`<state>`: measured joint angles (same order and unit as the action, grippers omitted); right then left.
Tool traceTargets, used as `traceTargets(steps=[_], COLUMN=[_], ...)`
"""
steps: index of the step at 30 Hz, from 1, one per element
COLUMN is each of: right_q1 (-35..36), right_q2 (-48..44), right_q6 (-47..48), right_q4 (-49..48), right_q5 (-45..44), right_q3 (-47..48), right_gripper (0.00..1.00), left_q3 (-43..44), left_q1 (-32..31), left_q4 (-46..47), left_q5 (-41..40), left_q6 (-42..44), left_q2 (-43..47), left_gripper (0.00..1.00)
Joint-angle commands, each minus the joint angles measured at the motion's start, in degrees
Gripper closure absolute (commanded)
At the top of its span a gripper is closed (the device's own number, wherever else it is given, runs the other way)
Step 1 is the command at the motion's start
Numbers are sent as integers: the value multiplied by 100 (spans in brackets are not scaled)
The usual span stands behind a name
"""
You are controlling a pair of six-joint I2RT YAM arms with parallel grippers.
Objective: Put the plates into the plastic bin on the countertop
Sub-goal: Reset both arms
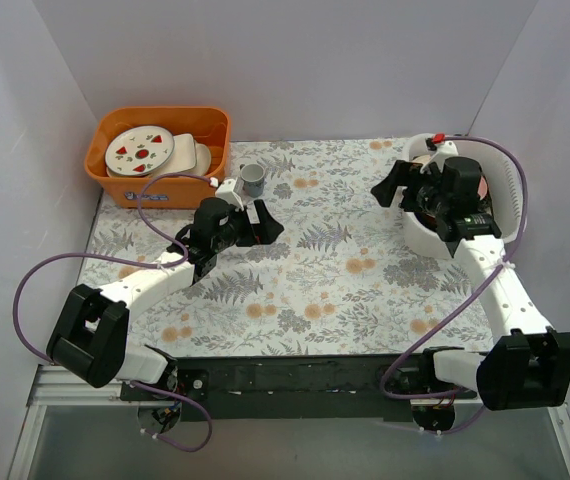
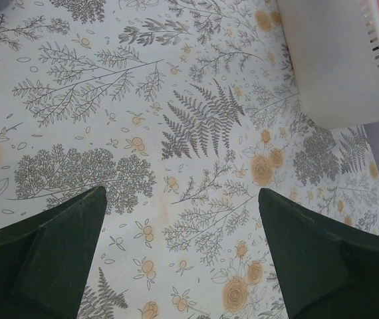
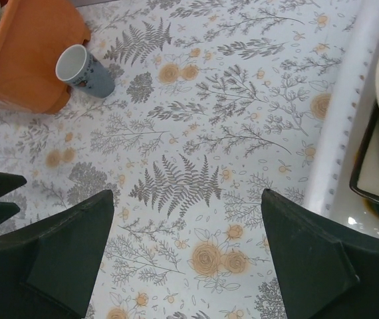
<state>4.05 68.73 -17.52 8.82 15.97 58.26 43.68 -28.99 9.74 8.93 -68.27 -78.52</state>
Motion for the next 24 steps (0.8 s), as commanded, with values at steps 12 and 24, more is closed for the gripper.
traceTargets(steps=[12,24], right_q1=[2160,2697], right_q2=[1116,1380], right_q6=[741,741], right_q4=[76,-196], right_q5=[-1324,-1825], right_q3=[63,-394], right_gripper=[2,2], left_q3=[71,-149], left_q1=[17,34], left_q4=[-271,-192], left_q5=[-462,-550], left_q6=[218,253], left_q2=[320,425], left_gripper=[2,2])
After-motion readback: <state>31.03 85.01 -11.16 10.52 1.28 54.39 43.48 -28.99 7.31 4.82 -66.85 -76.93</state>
